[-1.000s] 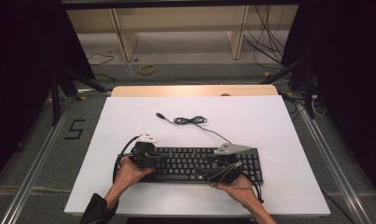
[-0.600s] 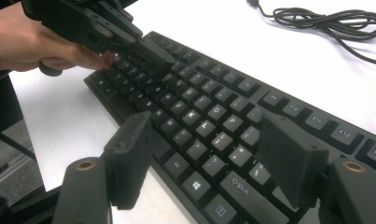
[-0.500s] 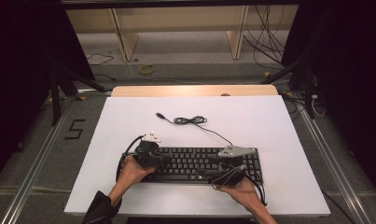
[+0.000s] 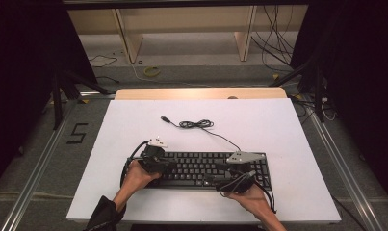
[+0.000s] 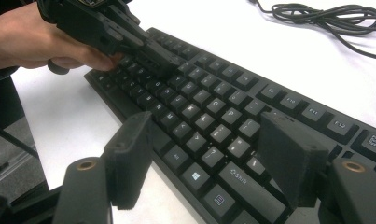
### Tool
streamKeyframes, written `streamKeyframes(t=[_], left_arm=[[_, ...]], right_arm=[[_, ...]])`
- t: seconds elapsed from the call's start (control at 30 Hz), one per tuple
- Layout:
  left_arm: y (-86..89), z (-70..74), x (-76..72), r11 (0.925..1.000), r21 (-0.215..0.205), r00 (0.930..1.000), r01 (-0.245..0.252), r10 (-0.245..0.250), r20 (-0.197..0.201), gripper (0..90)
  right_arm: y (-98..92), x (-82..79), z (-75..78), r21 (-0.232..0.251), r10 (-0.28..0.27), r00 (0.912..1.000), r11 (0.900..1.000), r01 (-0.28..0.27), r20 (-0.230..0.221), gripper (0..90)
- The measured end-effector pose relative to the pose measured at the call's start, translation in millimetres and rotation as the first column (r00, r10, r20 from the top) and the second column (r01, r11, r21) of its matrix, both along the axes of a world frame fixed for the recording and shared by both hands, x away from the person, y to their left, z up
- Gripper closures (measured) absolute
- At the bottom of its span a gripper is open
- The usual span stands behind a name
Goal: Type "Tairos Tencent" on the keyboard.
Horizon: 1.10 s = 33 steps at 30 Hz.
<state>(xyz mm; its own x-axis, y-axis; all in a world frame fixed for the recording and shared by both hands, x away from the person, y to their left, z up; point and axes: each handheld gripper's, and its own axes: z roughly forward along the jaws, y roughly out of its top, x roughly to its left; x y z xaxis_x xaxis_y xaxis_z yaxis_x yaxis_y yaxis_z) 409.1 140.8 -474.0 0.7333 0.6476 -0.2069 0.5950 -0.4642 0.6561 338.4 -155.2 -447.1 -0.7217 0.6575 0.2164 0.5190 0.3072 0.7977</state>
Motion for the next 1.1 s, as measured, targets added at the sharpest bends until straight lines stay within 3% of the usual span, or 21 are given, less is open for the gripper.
streamKeyframes(t=[0.2, 0.5, 0.87, 1.1], left_arm=[[0.6, 7.2, -1.8, 0.9999, -0.012, 0.9998, -0.006, 0.006, 0.020, 85.1], [2.9, 15.9, -4.4, 0.9968, -0.080, 0.9999, -0.003, 0.004, 0.012, 72.3], [7.5, 27.0, -14.0, 0.9858, -0.168, 0.9996, -0.004, 0.009, 0.025, 48.3], [15.2, 29.4, -21.0, 0.9763, -0.216, 0.9991, -0.010, 0.019, 0.038, 39.7]], right_arm=[[-1.6, 0.1, 0.1, 0.003, -0.005, 1.0000, 1.000, 0.005, 0.004, 36.3], [-3.5, -0.2, 0.4, 0.010, -0.012, 0.9999, 1.000, 0.011, 0.012, 36.3], [-8.0, -1.9, 1.3, 0.022, -0.018, 0.9996, 1.000, 0.018, 0.022, 36.0], [-11.1, -3.6, 2.1, 0.031, -0.021, 0.9992, 0.999, 0.020, 0.034, 35.9]])
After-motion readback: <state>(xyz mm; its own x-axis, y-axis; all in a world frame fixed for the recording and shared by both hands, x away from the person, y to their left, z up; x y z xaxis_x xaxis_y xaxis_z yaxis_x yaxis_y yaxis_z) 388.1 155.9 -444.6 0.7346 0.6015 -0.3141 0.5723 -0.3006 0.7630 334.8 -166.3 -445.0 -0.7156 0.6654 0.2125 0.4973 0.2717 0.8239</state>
